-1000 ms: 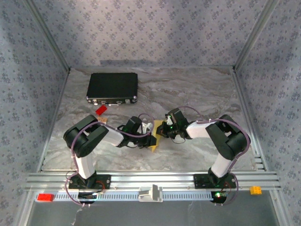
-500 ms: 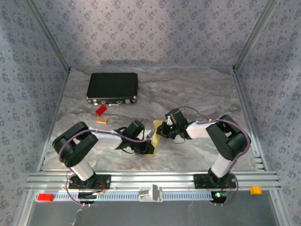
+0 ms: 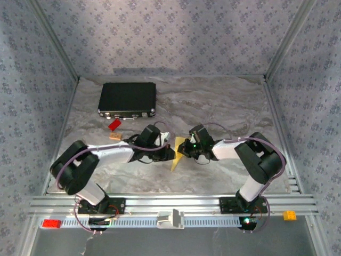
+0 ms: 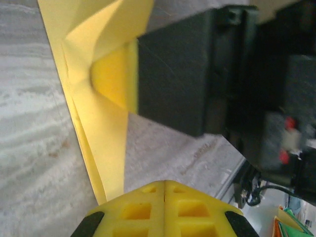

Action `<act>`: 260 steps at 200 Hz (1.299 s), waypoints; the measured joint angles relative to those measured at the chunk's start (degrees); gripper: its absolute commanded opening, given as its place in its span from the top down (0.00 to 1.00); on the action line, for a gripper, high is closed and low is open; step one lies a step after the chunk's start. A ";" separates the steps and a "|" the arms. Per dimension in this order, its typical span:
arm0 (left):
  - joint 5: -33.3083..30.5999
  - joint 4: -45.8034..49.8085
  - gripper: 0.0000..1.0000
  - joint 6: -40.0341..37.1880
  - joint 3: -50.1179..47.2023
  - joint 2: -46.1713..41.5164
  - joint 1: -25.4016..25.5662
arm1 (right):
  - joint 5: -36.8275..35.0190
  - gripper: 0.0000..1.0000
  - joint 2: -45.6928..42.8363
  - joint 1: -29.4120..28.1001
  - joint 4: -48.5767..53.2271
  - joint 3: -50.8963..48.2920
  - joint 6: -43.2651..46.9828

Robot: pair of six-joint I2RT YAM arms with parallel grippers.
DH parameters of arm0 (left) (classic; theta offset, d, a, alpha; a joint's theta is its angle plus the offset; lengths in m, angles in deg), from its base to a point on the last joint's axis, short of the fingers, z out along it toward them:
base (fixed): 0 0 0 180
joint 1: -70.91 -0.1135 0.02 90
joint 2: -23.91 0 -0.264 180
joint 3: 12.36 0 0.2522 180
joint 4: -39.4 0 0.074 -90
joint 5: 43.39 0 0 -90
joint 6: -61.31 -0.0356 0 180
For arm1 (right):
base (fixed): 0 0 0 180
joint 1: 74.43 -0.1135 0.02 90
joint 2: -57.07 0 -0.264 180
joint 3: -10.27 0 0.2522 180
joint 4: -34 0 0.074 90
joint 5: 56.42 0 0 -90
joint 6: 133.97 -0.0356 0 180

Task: Fold a paper plane with a square sheet of paper (pick it up from the middle)
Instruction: Fold the wing for the fifth time at the center of the table.

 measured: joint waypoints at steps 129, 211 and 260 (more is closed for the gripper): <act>0.44 1.36 1.00 -1.60 5.40 11.91 0.26 | -1.92 0.92 -0.55 -0.94 -2.03 -1.25 -4.26; -1.01 0.07 1.00 -3.50 3.65 10.80 2.01 | -2.64 0.90 -6.60 2.71 6.58 -1.16 1.51; -1.01 0.11 1.00 -3.87 3.43 10.54 2.01 | -0.96 0.93 -9.14 3.93 8.26 1.14 7.87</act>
